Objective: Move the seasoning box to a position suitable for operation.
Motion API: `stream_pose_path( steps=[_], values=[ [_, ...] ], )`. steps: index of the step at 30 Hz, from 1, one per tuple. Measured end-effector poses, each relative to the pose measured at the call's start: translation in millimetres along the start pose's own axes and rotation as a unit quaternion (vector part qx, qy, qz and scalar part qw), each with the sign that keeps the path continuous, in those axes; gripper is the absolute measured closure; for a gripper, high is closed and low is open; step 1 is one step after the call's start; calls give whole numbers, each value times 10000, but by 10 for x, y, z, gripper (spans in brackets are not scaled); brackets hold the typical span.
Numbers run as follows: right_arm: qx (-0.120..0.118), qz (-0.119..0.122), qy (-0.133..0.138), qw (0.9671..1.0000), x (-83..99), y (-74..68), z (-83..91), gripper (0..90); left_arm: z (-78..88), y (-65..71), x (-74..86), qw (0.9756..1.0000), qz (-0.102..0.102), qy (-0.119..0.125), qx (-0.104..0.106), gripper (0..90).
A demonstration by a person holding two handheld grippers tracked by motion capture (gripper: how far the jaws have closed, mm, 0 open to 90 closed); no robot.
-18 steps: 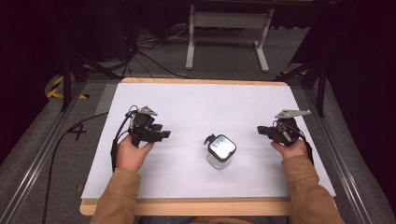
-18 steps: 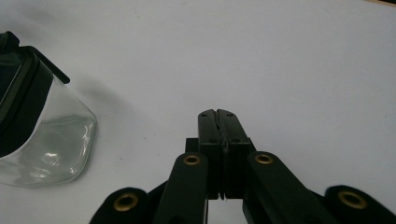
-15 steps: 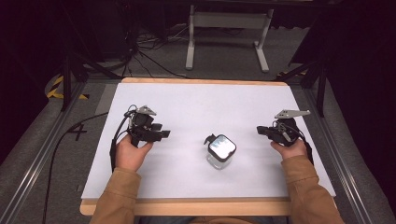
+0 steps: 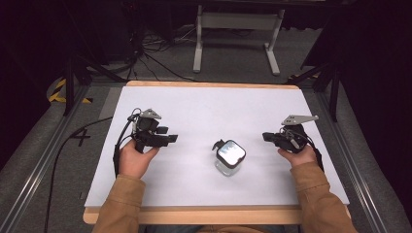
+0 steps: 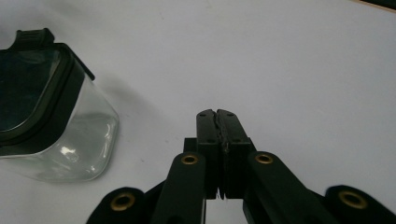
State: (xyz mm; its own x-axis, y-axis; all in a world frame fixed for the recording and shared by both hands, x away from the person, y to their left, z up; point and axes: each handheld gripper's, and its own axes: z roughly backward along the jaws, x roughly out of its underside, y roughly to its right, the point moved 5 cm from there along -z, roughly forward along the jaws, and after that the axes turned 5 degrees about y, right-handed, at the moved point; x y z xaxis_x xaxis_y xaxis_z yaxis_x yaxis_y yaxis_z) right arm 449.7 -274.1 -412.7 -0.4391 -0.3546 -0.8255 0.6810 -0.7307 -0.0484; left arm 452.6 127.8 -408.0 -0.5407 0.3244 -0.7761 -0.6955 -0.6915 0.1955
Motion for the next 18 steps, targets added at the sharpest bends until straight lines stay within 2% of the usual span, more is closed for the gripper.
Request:
stream_pose_path(
  steps=[2,5,7,9,13,18],
  values=[
    [-77,125,-33,9999,-9,-63,-28,873,-3,-13,4,9997,9,-71,-245,438],
    [-197,477,-167,9985,-26,-203,-92,884,-6,-11,3,9997,-7,-67,-238,432],
    [-276,591,-241,9976,-28,-282,-128,883,-9,-7,0,9998,-21,-51,-206,429],
    [-292,671,-299,9969,-27,-336,-157,882,-8,-12,3,9995,-35,-124,-278,427],
    [-342,798,-425,9953,-15,-415,-216,881,-16,-16,10,9995,-22,-148,-269,421],
    [-591,848,-628,9927,23,-531,-306,880,-19,-5,11,9995,5,-172,-254,420]
  ],
)
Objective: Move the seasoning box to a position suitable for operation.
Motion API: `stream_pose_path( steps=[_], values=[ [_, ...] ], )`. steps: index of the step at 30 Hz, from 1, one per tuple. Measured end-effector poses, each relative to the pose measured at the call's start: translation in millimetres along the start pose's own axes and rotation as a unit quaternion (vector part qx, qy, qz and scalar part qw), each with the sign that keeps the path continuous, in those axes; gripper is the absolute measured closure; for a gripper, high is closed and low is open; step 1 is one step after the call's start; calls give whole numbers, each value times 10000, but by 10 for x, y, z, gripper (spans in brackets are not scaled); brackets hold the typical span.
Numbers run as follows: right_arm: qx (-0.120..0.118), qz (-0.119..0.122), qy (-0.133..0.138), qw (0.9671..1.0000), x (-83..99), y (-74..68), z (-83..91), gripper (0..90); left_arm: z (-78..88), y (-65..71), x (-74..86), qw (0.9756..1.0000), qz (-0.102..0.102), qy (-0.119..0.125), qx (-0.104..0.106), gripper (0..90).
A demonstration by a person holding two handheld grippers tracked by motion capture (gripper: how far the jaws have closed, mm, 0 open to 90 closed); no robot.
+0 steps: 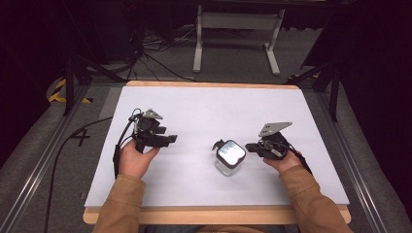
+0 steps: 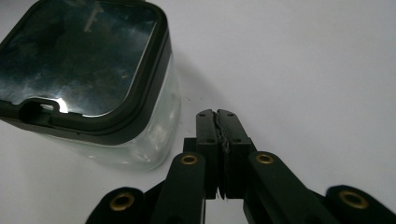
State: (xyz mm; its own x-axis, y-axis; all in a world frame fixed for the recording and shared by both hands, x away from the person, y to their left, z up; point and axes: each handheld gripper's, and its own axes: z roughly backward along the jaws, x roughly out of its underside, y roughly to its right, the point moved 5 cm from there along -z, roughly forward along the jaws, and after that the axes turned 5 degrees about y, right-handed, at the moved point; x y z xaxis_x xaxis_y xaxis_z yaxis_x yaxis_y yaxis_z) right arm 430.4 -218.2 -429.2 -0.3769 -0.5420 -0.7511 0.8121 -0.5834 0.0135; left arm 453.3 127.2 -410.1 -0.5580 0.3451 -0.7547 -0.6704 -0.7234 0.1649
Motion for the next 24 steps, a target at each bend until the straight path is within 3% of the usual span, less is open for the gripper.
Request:
stream_pose_path(
  steps=[14,24],
  values=[
    [-257,73,-189,9995,25,-125,-130,886,-13,-3,0,10000,-1,10,10,416],
    [-215,-37,-249,9995,31,-145,-117,890,-12,4,-14,10000,-24,30,47,416]
  ],
)
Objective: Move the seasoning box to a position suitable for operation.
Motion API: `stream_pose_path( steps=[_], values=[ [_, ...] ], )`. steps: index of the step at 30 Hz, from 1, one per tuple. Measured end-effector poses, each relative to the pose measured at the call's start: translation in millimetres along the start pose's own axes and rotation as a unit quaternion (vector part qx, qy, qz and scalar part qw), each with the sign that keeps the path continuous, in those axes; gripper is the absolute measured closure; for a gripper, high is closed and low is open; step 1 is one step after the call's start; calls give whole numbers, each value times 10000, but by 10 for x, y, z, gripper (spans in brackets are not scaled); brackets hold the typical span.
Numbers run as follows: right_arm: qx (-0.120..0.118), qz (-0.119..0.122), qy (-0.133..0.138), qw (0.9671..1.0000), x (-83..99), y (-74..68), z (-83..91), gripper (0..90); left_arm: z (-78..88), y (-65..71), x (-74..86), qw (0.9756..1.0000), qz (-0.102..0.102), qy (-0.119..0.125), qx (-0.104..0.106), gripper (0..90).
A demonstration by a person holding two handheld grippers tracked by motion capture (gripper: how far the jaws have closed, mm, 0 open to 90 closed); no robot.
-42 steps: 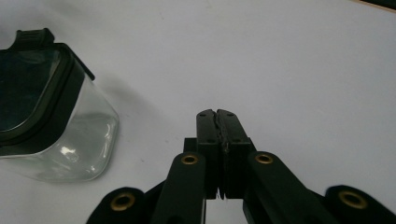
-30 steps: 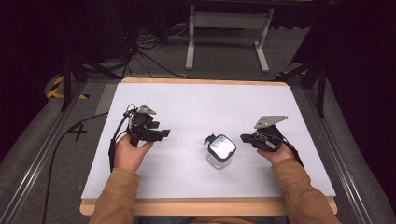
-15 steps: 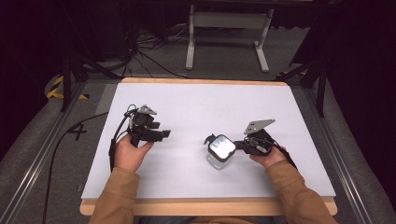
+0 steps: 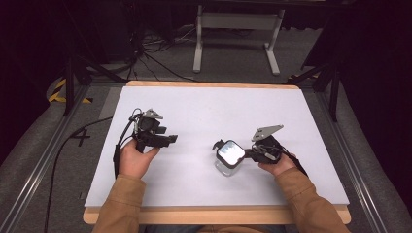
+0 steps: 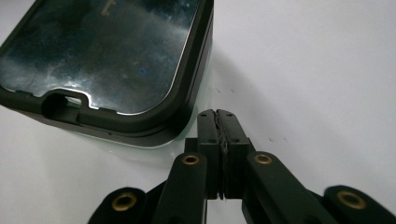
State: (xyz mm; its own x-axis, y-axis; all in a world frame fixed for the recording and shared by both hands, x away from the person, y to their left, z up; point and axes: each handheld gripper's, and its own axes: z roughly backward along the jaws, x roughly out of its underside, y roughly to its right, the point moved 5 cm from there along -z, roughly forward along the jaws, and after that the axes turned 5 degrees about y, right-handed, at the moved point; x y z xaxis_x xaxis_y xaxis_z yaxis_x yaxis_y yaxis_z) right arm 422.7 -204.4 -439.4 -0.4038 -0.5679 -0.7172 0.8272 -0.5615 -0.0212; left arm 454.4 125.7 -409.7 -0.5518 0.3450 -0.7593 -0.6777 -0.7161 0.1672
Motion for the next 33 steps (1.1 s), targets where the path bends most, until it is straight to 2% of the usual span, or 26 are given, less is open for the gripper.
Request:
stream_pose_path(
  steps=[2,8,9,13,16,22,33],
  values=[
    [-31,-61,-17,10000,12,-16,9,891,-21,13,-26,10000,13,48,45,416],
    [-92,-24,-91,9999,63,-79,23,891,-79,45,-78,9999,-40,26,119,416],
    [-105,-35,-114,9999,72,-94,22,891,-98,53,-95,9998,-112,-24,146,416],
    [-148,-14,-175,9997,98,-141,11,891,-130,81,-128,9998,-95,0,195,416],
    [-187,40,-253,9995,125,-214,-15,891,-165,107,-169,9995,-202,-30,252,416],
    [-228,121,-396,9989,154,-325,-60,892,-204,155,-213,9993,-193,-36,331,423],
    [-314,173,-535,9979,204,-420,-121,891,-255,215,-275,9984,-265,-5,495,451]
  ],
)
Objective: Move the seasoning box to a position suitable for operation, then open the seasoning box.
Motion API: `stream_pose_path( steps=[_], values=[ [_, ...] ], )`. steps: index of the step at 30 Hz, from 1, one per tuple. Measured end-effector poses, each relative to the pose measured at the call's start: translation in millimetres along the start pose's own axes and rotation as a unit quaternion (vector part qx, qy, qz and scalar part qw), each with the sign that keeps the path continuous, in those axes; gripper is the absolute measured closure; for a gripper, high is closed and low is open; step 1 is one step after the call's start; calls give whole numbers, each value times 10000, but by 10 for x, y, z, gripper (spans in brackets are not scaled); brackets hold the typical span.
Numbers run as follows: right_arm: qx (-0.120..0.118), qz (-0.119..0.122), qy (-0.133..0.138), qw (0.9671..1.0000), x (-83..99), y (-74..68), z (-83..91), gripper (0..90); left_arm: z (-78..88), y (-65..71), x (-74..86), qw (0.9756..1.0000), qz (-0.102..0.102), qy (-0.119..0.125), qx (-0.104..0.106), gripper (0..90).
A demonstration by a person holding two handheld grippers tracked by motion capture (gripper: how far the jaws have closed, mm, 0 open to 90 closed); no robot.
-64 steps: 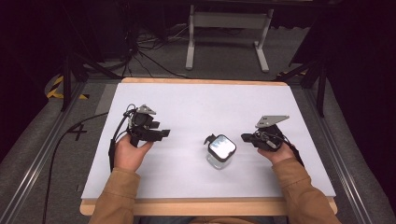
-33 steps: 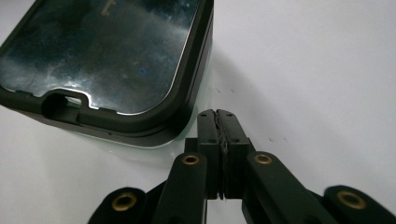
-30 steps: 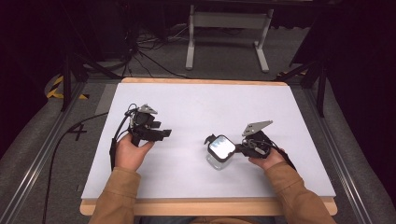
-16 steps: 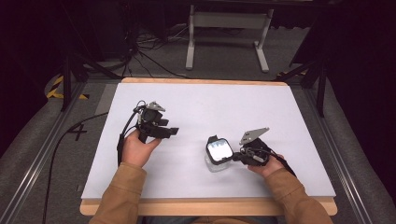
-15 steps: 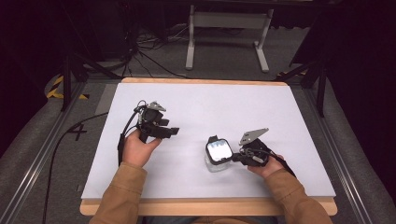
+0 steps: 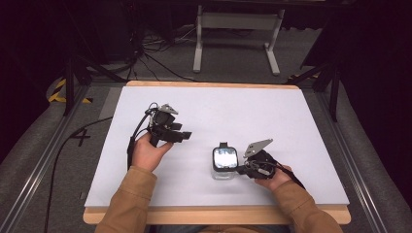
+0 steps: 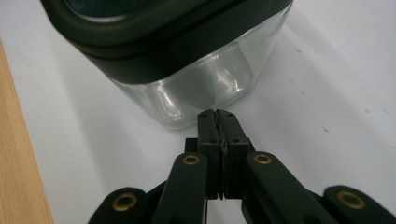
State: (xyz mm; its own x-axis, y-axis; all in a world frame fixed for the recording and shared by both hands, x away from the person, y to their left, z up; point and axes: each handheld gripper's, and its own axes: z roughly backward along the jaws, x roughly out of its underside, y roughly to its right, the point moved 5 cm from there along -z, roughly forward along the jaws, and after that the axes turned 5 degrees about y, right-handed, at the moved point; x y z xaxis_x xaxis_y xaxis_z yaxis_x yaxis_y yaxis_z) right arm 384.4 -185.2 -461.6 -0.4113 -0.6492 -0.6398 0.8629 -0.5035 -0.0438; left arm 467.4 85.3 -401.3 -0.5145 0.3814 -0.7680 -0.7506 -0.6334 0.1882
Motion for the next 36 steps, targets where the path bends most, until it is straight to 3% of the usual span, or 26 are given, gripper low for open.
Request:
stream_pose_path(
  steps=[3,6,8,10,12,14,15,16,17,18,20,23,25,28,36],
  values=[
    [8,13,-9,10000,14,9,-3,890,-1,25,-20,9999,-122,-24,-23,493],
    [170,-70,182,9997,-2,61,85,891,38,80,-91,9999,-165,-25,-40,593],
    [290,-145,378,9988,-9,115,175,891,78,147,-160,9998,-54,37,207,652],
    [419,-250,625,9969,-1,175,284,891,105,217,-215,9994,-128,135,293,665],
    [493,-331,755,9954,7,208,343,891,111,286,-253,9991,-117,152,391,683],
    [536,-437,882,9937,19,239,409,891,112,369,-306,9976,-43,121,686,694],
    [536,-437,882,9937,19,239,409,891,112,369,-306,9976,-43,121,686,695],
    [592,-499,993,9920,37,256,469,890,102,457,-355,9966,-251,139,777,697],
    [612,-488,1006,9918,49,265,484,890,102,457,-355,9966,-251,139,777,697],
    [610,-529,1022,9915,58,267,492,890,78,547,-388,9961,-450,148,750,696],
    [630,-530,1015,9914,70,276,497,890,48,592,-408,9955,-556,132,755,694],
    [622,-567,984,9916,98,269,492,890,-40,675,-436,9929,-667,30,989,709],
    [611,-572,978,9917,109,256,485,889,-131,714,-442,9925,-732,-80,971,724],
    [640,-569,969,9916,122,243,484,888,-222,731,-440,9925,-739,-150,966,745],
    [614,-562,922,9923,149,225,458,887,-472,757,-413,9910,-424,-366,1217,810]
  ],
)
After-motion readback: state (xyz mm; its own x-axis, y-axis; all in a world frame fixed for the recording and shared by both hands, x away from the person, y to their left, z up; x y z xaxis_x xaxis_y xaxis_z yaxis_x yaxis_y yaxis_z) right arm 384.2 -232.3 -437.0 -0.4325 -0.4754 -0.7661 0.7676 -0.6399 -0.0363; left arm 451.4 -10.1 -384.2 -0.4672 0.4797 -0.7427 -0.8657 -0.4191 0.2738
